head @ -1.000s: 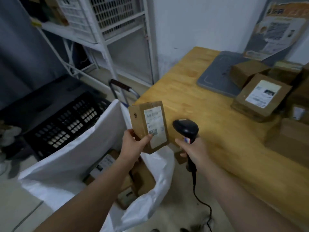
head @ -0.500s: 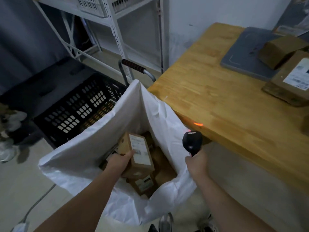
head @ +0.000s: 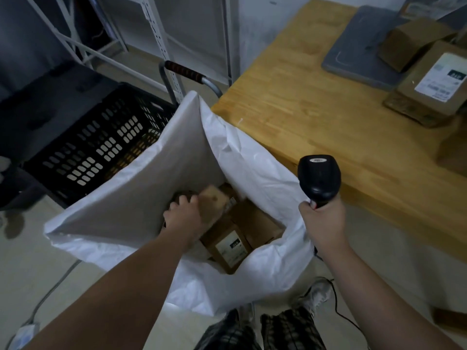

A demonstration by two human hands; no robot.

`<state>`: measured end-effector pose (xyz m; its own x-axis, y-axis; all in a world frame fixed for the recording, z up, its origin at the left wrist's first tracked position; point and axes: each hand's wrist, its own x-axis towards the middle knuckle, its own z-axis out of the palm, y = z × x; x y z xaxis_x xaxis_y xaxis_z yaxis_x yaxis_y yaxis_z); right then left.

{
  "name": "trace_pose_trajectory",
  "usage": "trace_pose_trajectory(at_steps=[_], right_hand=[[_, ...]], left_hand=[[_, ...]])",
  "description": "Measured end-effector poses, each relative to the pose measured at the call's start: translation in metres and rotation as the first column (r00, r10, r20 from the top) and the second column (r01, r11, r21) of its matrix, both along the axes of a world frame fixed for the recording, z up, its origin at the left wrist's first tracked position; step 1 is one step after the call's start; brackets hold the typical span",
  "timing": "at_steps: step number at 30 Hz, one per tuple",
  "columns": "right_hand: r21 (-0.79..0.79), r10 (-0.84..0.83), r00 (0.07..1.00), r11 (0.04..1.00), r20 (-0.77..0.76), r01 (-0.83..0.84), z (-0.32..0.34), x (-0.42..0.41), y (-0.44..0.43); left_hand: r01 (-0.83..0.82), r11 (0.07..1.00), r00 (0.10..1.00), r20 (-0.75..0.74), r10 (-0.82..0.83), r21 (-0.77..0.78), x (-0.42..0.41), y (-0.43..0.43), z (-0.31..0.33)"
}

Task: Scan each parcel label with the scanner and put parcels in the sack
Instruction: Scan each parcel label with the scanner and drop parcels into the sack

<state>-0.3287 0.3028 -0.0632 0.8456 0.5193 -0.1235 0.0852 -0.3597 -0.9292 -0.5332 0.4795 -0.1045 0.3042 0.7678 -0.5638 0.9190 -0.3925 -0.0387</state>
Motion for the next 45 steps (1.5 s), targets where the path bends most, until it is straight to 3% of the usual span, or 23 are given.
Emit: trace_pose_trajectory(at_steps=[5,8,11,15,23,27,32,37,40,45], right_hand=[[-0.074,0.064,0.998,0.995,-0.001,-0.064,-0.011,-0.008,-0.001],[-0.114,0.079,0.997,0.99,-0.008,-0.08,-0.018,-0.014,-0.004],[-0.134,0.122,0.991,0.983,-0.045,-0.127,-0.02,-0.028,-0.008],[-0.126,0.182,0.98,0.973,-0.083,-0.192,-0.02,-0.042,-0.013],[0.036,-0.003,0.998,0.999,-0.069,0.006,-0.002,-0.045,-0.027],[-0.183,0.118,0.973,0.971,-0.197,-0.155,-0.003,-0.023,-0.018],[-0.064,0.198,0.977,0.977,-0.076,-0.203,0.022,0.001,-0.003],[-0.249,0.193,0.969,0.942,-0.152,-0.226,0.005,0.026,0.0],[-0.285,0.231,0.949,0.915,-0.213,-0.286,0.004,0.041,-0.008],[-0.243,0.134,0.976,0.954,-0.174,-0.174,0.029,0.114,-0.013]], left_hand=[[0.282,0.957,0.858,-0.43,-0.28,-0.059,-0.025,-0.007,0.009],[0.304,0.941,0.816,-0.469,-0.339,-0.15,-0.035,-0.004,0.01],[0.331,0.92,0.852,-0.352,-0.387,-0.209,-0.034,-0.002,0.006],[0.315,0.945,0.947,-0.04,-0.32,-0.087,-0.012,-0.008,0.012],[0.31,0.948,0.896,0.314,-0.314,0.064,0.036,-0.018,0.034],[0.299,0.953,0.893,0.341,-0.294,0.039,0.054,-0.026,0.04],[0.243,0.969,0.886,0.397,-0.24,0.043,0.069,-0.035,0.038],[0.185,0.982,0.876,0.446,-0.183,0.038,0.092,-0.041,0.05],[0.186,0.98,0.861,0.469,-0.198,0.071,0.113,-0.041,0.063],[0.217,0.969,0.822,0.514,-0.246,0.116,0.183,-0.04,0.086]])
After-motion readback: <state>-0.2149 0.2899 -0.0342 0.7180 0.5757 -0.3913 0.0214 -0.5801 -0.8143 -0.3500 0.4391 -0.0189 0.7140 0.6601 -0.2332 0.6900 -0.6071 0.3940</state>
